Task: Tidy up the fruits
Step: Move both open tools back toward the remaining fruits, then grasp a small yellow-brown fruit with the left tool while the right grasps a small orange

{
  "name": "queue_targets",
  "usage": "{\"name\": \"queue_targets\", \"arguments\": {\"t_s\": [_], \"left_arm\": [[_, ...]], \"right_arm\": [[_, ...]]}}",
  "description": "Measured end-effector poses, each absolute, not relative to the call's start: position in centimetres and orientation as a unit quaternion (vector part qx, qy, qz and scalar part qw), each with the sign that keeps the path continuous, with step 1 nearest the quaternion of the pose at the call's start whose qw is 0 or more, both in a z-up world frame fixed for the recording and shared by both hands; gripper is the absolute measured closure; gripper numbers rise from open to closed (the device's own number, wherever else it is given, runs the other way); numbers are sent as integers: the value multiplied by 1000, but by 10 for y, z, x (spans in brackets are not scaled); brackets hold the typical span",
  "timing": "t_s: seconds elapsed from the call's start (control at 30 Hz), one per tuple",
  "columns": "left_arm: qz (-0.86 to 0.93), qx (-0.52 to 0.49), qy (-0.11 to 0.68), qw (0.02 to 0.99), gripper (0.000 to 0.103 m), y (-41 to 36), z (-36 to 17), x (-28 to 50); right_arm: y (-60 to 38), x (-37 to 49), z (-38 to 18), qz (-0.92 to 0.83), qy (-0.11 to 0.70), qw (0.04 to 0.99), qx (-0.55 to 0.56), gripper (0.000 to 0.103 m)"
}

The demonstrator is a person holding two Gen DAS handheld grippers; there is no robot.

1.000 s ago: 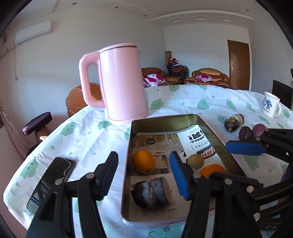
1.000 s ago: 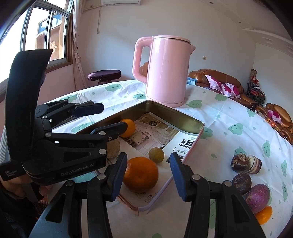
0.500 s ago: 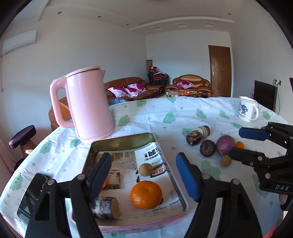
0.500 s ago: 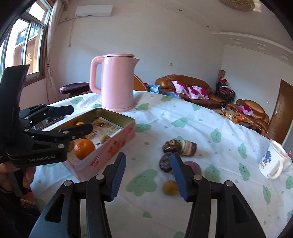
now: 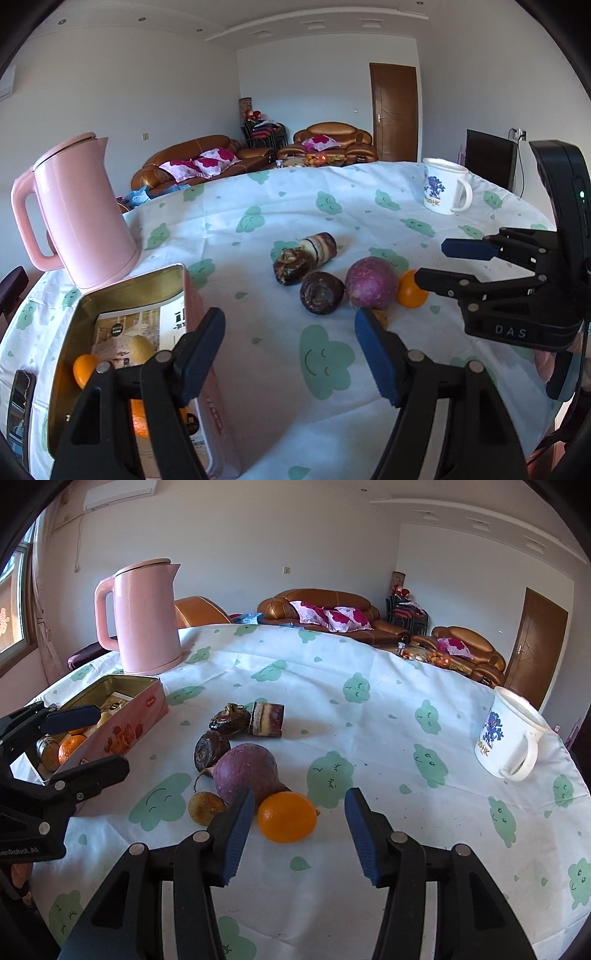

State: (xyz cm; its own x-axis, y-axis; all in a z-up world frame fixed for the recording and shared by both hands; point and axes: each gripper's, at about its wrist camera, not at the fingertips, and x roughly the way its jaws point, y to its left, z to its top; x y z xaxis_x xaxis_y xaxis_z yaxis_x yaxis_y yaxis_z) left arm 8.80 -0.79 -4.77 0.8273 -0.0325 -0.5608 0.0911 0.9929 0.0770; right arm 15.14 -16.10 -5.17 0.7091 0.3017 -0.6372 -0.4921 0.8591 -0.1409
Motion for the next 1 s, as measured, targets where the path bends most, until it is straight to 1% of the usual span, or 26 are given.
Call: {"name": "queue_targets", "arguments": {"t_s": [0.23, 0.33, 0.47, 0.83, 0.9, 0.97, 1.0], "left_arm": [[-43, 54, 311, 948, 28, -18, -55, 99], [-45, 54, 321, 944, 28, -18, -59, 103], [-54, 52, 331, 941, 28, -20, -61, 106], [-97, 66, 379, 918, 30, -45, -74, 126], [-104, 65, 390, 913, 41, -48, -77, 131], [-110, 66, 404, 906, 45, -52, -81, 137], [-113, 65, 411, 902, 49, -53, -83, 140]], "right_arm": [[-145, 159, -64, 230, 340, 893, -183, 50], [-144, 166, -69, 235, 356, 887, -177, 50], [-149, 171, -72, 231, 374, 883, -165, 60], [-156, 174, -71, 233, 381, 883, -142, 60], [-161, 175, -70, 230, 379, 887, -131, 60], [-162, 175, -68, 230, 377, 888, -127, 60], [-162, 175, -69, 230, 377, 888, -127, 60]]}}
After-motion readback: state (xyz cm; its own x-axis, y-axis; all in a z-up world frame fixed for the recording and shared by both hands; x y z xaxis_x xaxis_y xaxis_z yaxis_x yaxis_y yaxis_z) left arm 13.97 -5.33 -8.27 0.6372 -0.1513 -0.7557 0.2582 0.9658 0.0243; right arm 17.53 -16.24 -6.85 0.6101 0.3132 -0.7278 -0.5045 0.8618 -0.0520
